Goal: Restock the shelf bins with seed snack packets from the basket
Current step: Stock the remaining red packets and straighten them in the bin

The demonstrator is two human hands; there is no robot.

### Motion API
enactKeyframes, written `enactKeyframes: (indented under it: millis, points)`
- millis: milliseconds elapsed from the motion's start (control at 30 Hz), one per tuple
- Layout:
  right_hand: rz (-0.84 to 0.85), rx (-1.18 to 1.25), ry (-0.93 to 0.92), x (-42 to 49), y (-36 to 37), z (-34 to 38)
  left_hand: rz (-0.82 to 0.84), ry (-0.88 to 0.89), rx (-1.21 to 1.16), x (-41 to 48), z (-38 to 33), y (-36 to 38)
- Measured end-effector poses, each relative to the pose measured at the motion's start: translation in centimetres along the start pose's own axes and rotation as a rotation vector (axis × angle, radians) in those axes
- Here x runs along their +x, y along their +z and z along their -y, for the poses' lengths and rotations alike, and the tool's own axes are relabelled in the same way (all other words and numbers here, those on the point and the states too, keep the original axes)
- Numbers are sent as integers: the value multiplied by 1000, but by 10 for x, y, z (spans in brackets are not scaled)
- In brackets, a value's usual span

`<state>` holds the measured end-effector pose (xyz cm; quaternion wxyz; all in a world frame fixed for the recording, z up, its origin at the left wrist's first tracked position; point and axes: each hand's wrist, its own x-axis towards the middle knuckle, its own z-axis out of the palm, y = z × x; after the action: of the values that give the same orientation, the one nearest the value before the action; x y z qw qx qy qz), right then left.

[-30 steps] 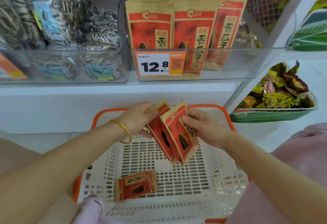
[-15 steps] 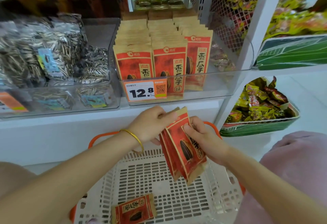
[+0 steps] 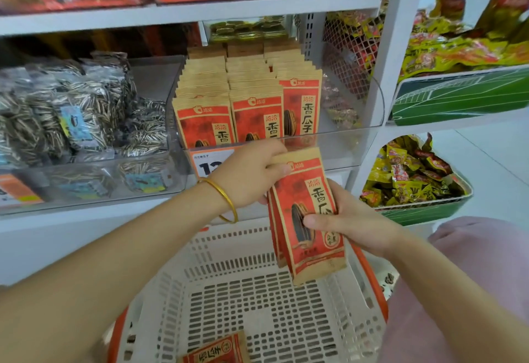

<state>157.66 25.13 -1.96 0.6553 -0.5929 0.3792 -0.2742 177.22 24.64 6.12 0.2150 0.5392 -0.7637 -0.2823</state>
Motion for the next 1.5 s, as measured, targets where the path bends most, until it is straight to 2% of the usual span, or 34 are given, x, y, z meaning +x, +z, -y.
enactKeyframes:
  millis: [67, 133, 200, 234, 334, 434, 567, 667, 701, 801, 901, 934, 1001, 1067, 1101, 1134, 1201, 1268, 1368, 1434, 1501]
  points:
    - [-52, 9, -82, -2, -11, 14, -144, 88, 18, 5, -12, -10]
    - [-164, 35, -169, -3, -25, 34, -379, 184, 65, 13, -22, -23]
    - [-301, 58, -281, 2, -40, 57, -535, 261, 241, 26, -26, -37]
    - [-361, 57, -347, 7, -45, 69, -541, 272, 365, 36, -24, -43]
    - [-516, 20, -510, 32, -56, 100, -411, 224, 684, 64, -15, -51]
    - [-631, -158, -555, 62, -56, 115, -310, 92, 771, 77, -8, -47]
    - [-629, -381, -469, 96, -55, 103, -302, 75, 728, 80, -5, -43]
    - [-696, -836, -269, 112, -61, 86, -353, 96, 677, 78, -4, -42]
    - [-677, -920, -185, 112, -62, 83, -353, 91, 682, 77, -4, -42]
    - [-508, -903, -92, 109, -64, 84, -361, 99, 711, 73, -7, -41]
    - [-380, -921, -15, 91, -65, 93, -450, 205, 691, 56, -11, -39]
    - [-423, -942, -20, 85, -66, 95, -488, 272, 685, 44, -11, -37]
    - [-637, -1032, -79, 62, -56, 97, -547, 407, 654, 16, -6, -31]
    - [-796, -1053, -231, 35, -30, 87, -497, 465, 626, -16, 12, -18]
    - [-810, -1035, -319, 23, -11, 80, -431, 465, 638, -31, 25, -11]
    - [-769, -1021, -383, 14, 9, 74, -339, 443, 669, -43, 41, -4]
    - [-515, -1047, -336, 18, 41, 52, -108, 325, 751, -62, 76, 6]
    - [-172, -1184, -107, 46, 70, 12, 76, 188, 811, -76, 115, 15]
    - [236, -1299, 135, 90, 108, -76, 299, 23, 810, -94, 147, 28]
    - [460, -1304, 268, 104, 133, -144, 357, -18, 872, -103, 163, 36]
    - [595, -1273, 334, 108, 160, -202, 438, -53, 887, -110, 168, 36]
